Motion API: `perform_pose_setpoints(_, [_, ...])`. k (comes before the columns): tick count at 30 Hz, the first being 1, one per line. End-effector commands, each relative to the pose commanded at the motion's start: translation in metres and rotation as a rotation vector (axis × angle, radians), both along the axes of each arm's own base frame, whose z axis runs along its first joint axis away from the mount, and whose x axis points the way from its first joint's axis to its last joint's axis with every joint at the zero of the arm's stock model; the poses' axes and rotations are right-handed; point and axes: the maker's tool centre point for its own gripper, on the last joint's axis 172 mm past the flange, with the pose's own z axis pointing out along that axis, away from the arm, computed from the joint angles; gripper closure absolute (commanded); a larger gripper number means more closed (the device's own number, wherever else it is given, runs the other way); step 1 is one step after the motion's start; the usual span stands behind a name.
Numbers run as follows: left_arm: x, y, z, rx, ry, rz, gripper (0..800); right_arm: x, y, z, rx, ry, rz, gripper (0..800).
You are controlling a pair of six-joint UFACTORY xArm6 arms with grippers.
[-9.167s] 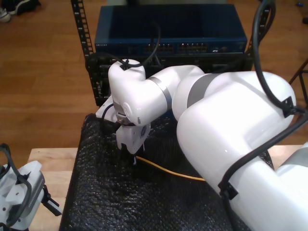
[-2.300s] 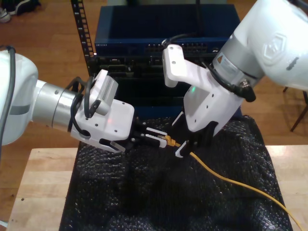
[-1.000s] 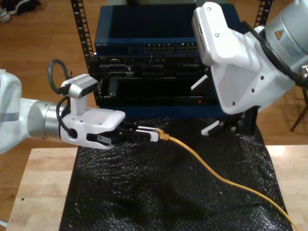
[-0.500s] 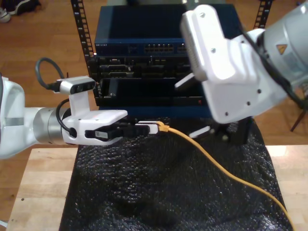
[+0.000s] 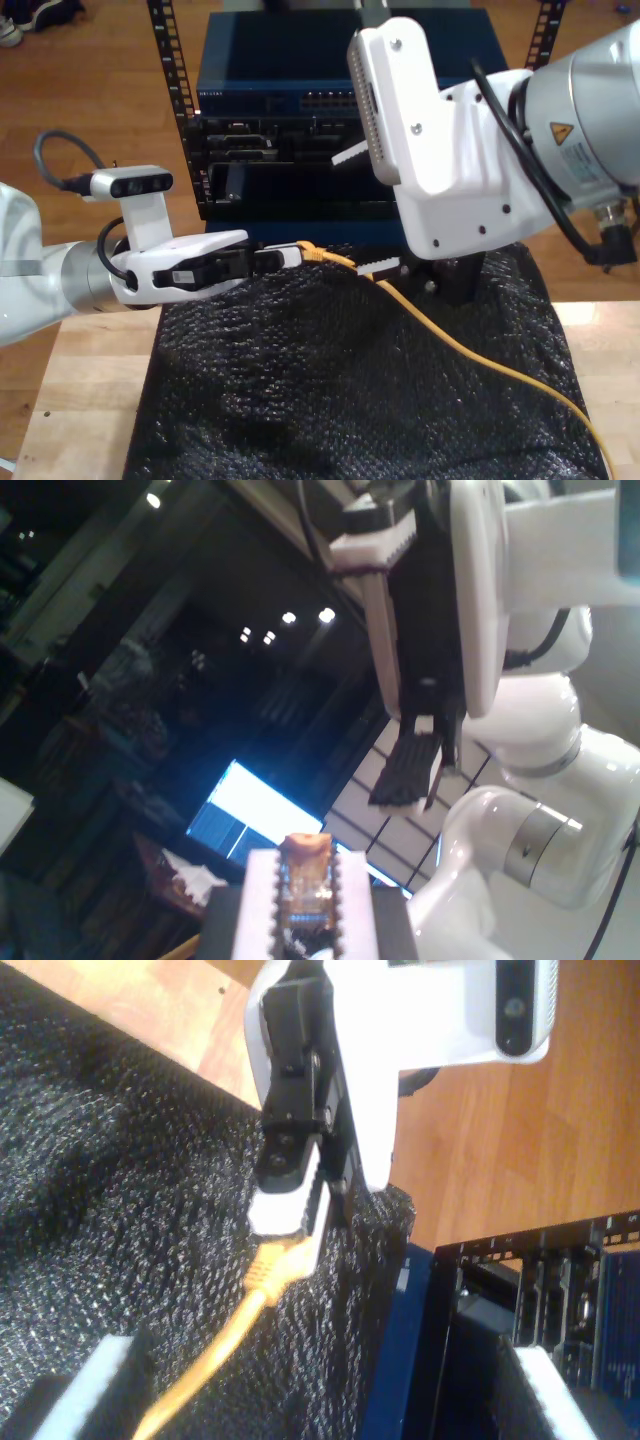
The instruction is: Grab the cable and plug it in
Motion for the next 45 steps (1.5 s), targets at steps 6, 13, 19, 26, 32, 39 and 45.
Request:
perform_pose_setpoints(6, [0.0,0.004,0.01,-0.056,0.017,-0.01,792,-0.006,0.014,-0.004,0.008,-0.032,0.036,2])
perform_pose_setpoints(13, [-0.003,0.006,0.014,-0.073,0.036,-0.033,793,-0.003,0.022,-0.01,0.018,-0.073,0.044,42])
perform_pose_setpoints(19, [-0.005,0.008,0.022,-0.102,0.026,-0.04,792,0.006,0.022,-0.007,0.039,-0.103,0.018,155])
perform_pose_setpoints(26, [-0.006,0.009,0.024,-0.114,0.022,-0.039,792,0.009,0.022,-0.006,0.048,-0.113,0.006,326])
perform_pose_setpoints(32, [-0.009,0.01,0.028,-0.128,0.024,-0.054,792,0.006,0.023,-0.003,0.053,-0.119,0.012,350])
perform_pose_setpoints(39, [-0.01,0.01,0.029,-0.131,0.02,-0.057,791,0.003,0.026,-0.004,0.053,-0.118,0.02,386])
perform_pose_setpoints(45, [-0.013,0.011,0.032,-0.143,0.018,-0.068,791,0.003,0.026,-0.004,0.053,-0.118,0.02,422])
